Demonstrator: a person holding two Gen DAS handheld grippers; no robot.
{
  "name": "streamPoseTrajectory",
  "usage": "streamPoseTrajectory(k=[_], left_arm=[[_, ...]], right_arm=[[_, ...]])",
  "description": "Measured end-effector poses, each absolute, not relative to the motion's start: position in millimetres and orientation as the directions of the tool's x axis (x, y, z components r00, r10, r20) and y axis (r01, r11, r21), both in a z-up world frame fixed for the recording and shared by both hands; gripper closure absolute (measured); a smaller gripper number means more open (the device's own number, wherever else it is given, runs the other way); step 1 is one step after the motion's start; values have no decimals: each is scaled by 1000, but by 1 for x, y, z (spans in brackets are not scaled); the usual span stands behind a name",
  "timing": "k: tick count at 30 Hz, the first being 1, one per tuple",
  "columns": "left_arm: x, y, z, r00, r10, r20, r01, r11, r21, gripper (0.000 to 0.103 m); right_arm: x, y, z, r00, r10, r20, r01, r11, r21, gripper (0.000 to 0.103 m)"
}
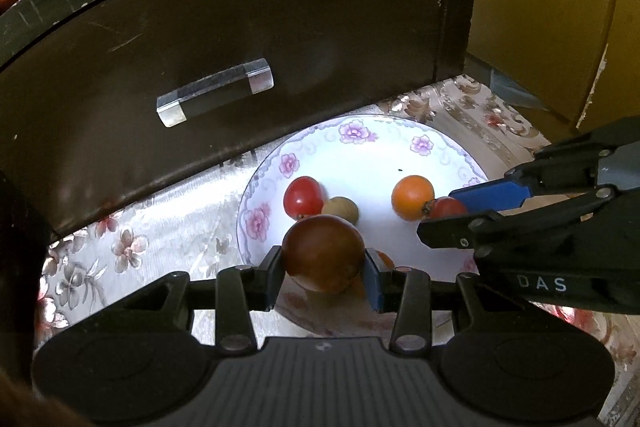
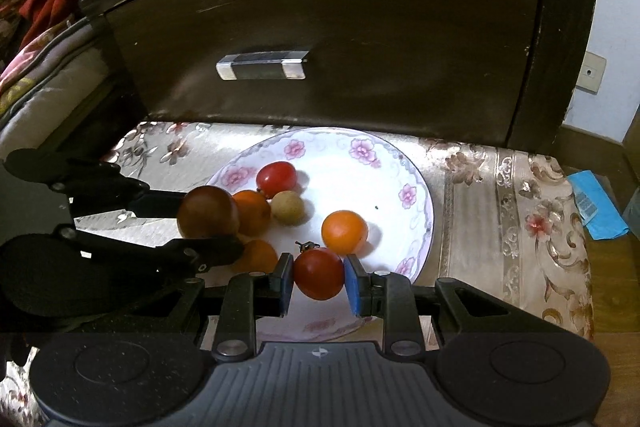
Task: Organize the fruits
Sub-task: 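Carry both held tomatoes over the white bowl, then open both tools to release the tomatoes into the bowl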
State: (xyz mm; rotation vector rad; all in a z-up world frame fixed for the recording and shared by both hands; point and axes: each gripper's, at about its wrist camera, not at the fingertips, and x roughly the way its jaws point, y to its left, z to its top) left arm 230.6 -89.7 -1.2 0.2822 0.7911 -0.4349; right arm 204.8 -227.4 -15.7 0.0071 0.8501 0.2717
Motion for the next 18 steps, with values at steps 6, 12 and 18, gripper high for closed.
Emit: streamPoseTrajectory(k=[6,12,18], left_arm=[[235,-91,-2,625,-269,-733,478,874,87,54],[234,-91,-2,626,-268,-732,478,874,89,54],[235,-92,-1,629,-265,-731,474,876,91,54]], right_arm=[[214,-231,-21,625,241,-743,-214,967,134,78],[215,-233,-23,627,237,-742,-203,969,139,77],[215,-233,-22,629,236,-741,-197,970,141,77]])
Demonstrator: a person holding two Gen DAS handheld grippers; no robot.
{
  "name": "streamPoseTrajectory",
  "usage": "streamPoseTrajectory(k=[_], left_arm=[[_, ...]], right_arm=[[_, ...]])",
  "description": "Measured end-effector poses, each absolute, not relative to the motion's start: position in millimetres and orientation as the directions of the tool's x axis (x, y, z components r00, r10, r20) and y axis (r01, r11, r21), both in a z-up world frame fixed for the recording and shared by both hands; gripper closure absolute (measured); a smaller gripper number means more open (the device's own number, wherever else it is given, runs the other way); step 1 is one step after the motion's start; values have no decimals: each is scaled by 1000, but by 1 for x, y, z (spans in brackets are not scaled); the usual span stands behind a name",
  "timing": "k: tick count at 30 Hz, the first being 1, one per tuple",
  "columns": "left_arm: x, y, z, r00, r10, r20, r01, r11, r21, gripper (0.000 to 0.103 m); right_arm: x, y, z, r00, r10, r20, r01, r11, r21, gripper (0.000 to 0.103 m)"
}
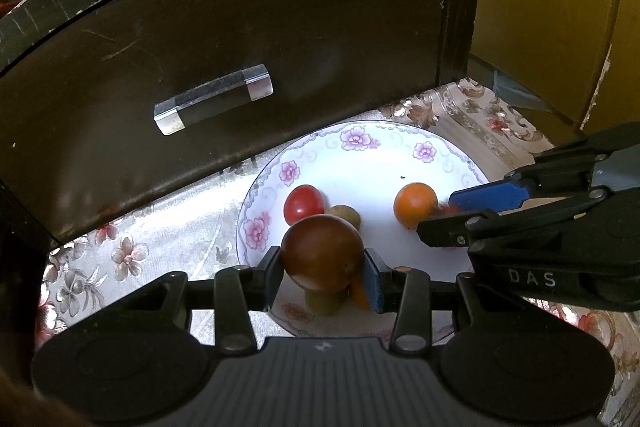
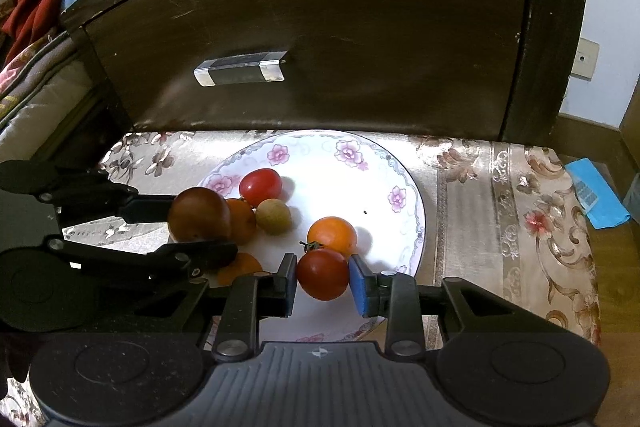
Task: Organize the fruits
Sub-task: 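Open both tools to release the tomatoes into the bowl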
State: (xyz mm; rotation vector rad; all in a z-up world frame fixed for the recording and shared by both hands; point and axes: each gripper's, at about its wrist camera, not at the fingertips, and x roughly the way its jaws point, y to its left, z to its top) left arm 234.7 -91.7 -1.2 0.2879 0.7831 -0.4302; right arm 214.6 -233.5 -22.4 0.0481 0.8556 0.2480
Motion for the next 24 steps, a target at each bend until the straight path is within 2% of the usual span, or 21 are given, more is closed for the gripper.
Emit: streamPoseTrajectory(k=[8,13,24], left_arm=[[233,-91,3,641,-258,-723,460,883,93,52],[229,-88,12,661,-261,-704,443,892,86,42],[201,-77,21,698,-203,-687,378,919,112,29]], right_arm=[[214,-238,-19,644,236,-728,-180,971,156,73],[211,-239,-14,660,229,-716,-171,973,154,71],[187,-245,2,687,202,-697,-142,979,144,67]])
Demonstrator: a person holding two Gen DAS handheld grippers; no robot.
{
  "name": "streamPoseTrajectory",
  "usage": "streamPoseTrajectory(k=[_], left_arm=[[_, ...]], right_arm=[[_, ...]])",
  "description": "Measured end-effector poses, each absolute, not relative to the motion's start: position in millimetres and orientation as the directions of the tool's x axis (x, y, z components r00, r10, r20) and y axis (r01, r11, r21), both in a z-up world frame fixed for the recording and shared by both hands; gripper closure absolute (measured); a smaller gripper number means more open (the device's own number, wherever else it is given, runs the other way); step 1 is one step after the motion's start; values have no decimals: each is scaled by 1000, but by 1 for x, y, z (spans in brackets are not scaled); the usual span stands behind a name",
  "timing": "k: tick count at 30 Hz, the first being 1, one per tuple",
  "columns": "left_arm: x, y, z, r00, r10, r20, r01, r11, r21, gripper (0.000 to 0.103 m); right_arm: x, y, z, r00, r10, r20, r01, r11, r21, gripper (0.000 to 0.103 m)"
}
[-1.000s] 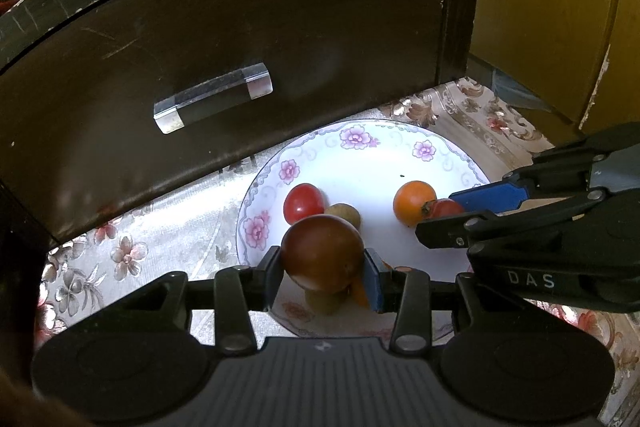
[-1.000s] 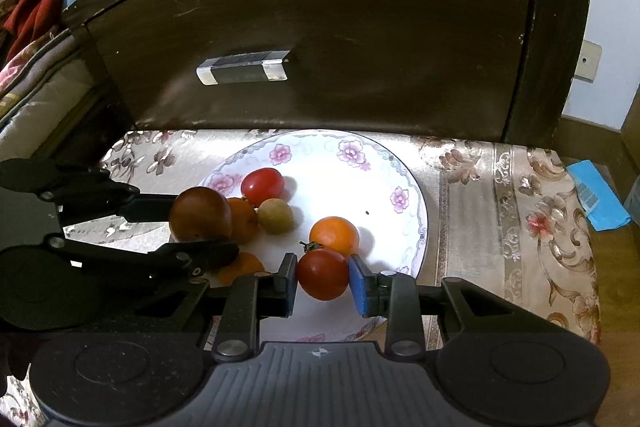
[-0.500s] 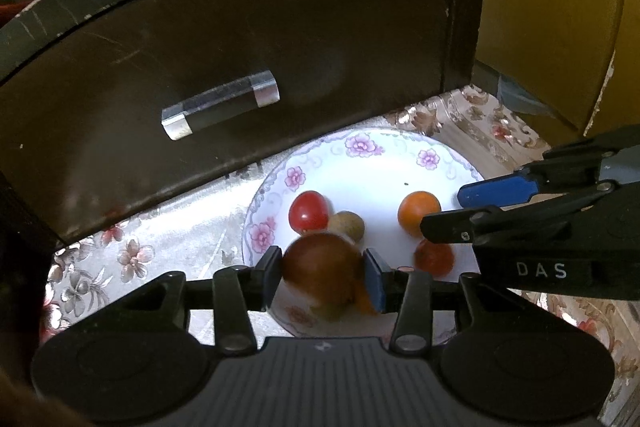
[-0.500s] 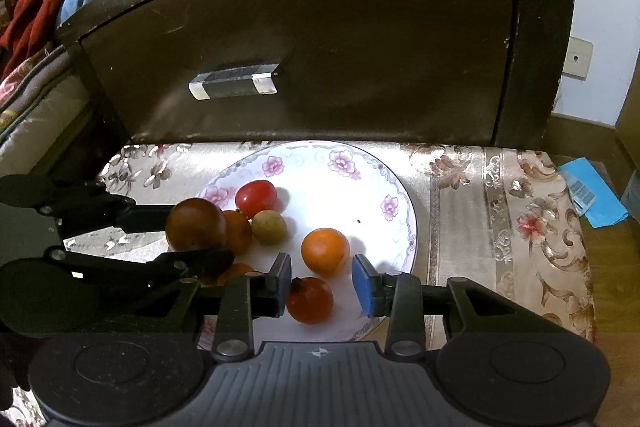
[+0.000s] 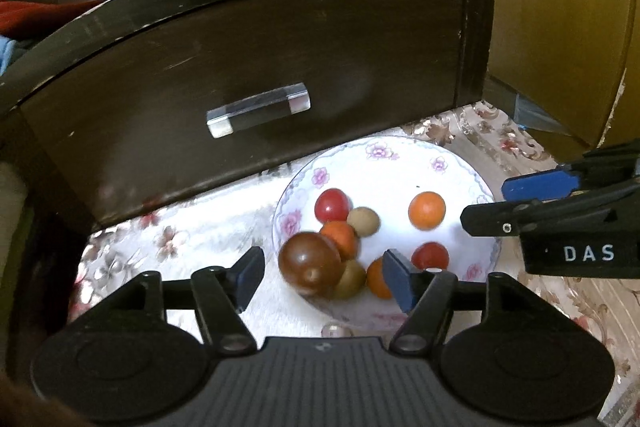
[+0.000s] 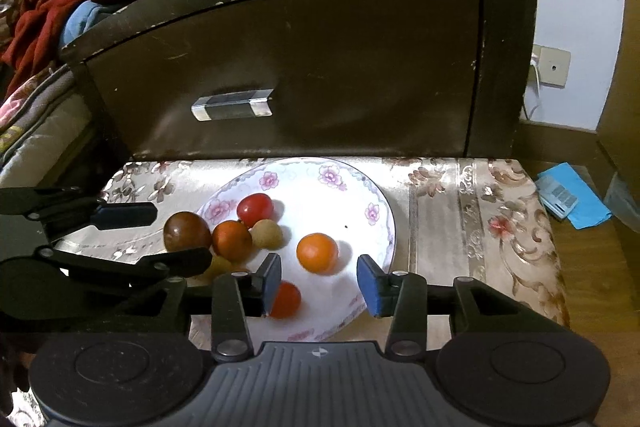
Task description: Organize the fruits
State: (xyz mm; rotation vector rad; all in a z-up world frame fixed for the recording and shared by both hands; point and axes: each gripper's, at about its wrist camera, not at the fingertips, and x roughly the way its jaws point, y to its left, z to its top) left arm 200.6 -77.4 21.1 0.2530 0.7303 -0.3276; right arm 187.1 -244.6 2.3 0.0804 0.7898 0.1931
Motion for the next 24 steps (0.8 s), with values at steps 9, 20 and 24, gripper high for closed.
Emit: streamPoseTrajectory(k=[9,20,24], left_arm=[[171,-71,21,706,-161,-689,324,939,113,16],[128,-64,17,720,-84,-689,256,955,152,7],[113,-60,18,720,-68,-690,235,960,151,5]], right_arm=[[161,-236,6,673,193,-714,-141,981,132,65],[120,-229,5,653,191,-733,-116,981,153,63],[107,-226,7,654,197,-730,-112,980,164,60]])
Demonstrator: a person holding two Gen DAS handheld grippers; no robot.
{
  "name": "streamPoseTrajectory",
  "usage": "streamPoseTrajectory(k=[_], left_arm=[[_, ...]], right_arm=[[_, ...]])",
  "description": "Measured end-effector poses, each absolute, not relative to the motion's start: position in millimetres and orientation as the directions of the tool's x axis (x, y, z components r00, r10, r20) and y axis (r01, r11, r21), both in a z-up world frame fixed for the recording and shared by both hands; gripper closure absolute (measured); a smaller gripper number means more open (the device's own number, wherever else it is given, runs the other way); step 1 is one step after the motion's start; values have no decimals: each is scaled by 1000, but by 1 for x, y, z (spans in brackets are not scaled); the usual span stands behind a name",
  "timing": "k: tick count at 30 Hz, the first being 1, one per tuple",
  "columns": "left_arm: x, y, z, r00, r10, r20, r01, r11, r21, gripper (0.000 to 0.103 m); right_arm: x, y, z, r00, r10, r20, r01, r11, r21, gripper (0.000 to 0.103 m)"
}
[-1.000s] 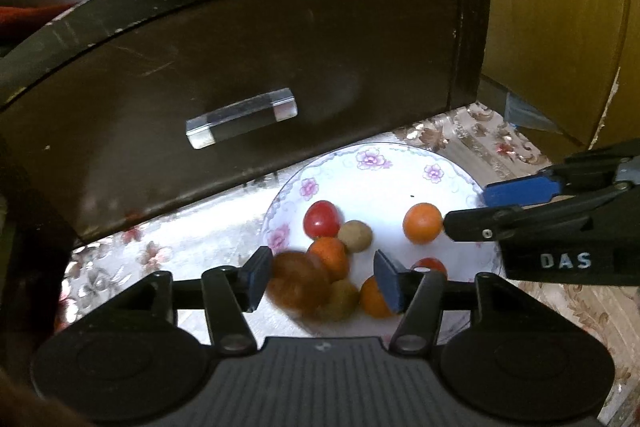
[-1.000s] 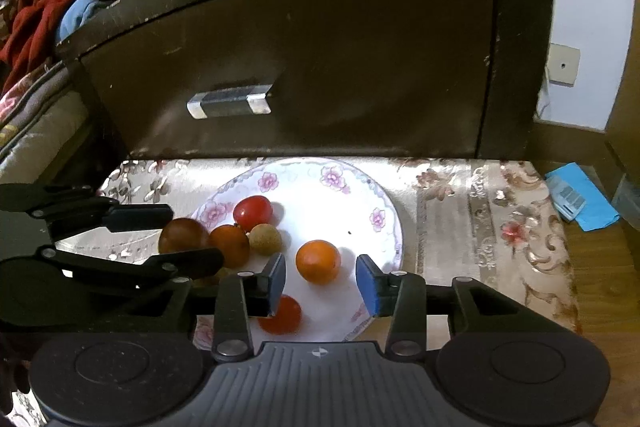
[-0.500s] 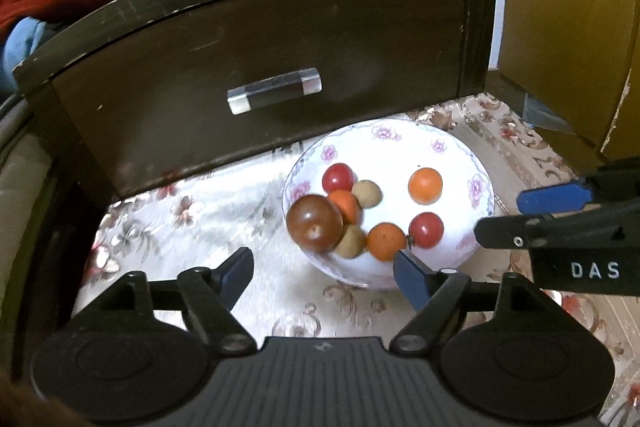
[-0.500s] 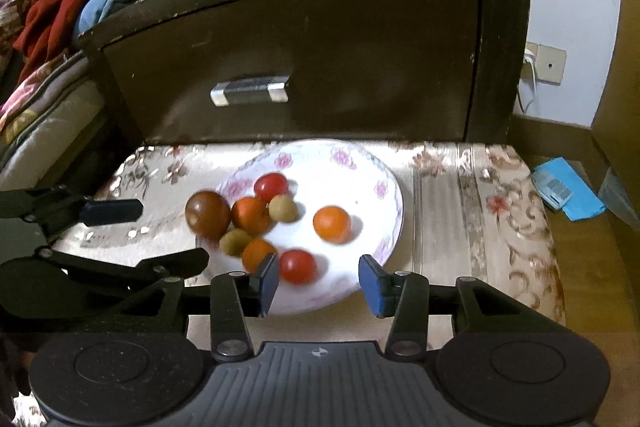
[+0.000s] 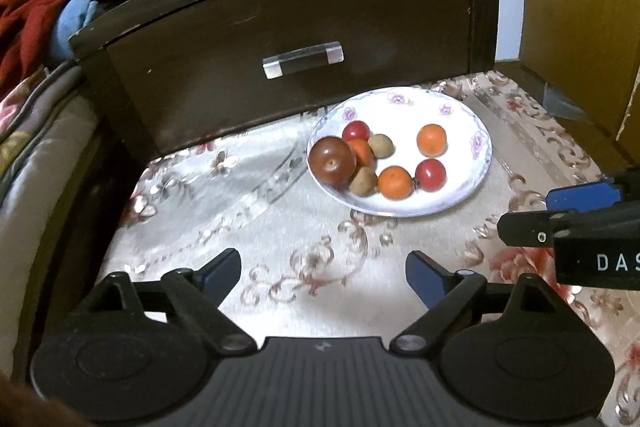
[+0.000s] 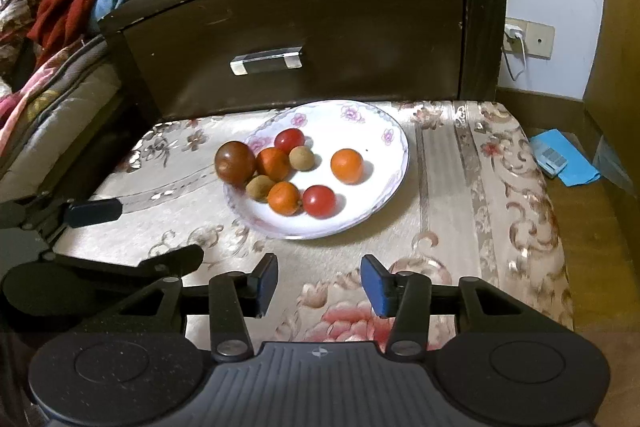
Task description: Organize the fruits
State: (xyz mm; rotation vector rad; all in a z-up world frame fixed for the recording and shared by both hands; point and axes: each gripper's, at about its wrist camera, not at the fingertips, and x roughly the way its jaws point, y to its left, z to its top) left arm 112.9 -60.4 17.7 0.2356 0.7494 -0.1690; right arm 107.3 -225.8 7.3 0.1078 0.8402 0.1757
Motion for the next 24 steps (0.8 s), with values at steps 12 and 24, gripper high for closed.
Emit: streamPoseTrajectory(k=[12,24], left_arm=[[78,-52,21,714,-80,-695,196,976,90,0],[36,-44,21,698,-61,-713,152,986,65,0]], right_arm=[[68,-219,12,653,211,-727,-106,976,188,57],[30,-213,15,649,224,-727,-101,973,210,57]])
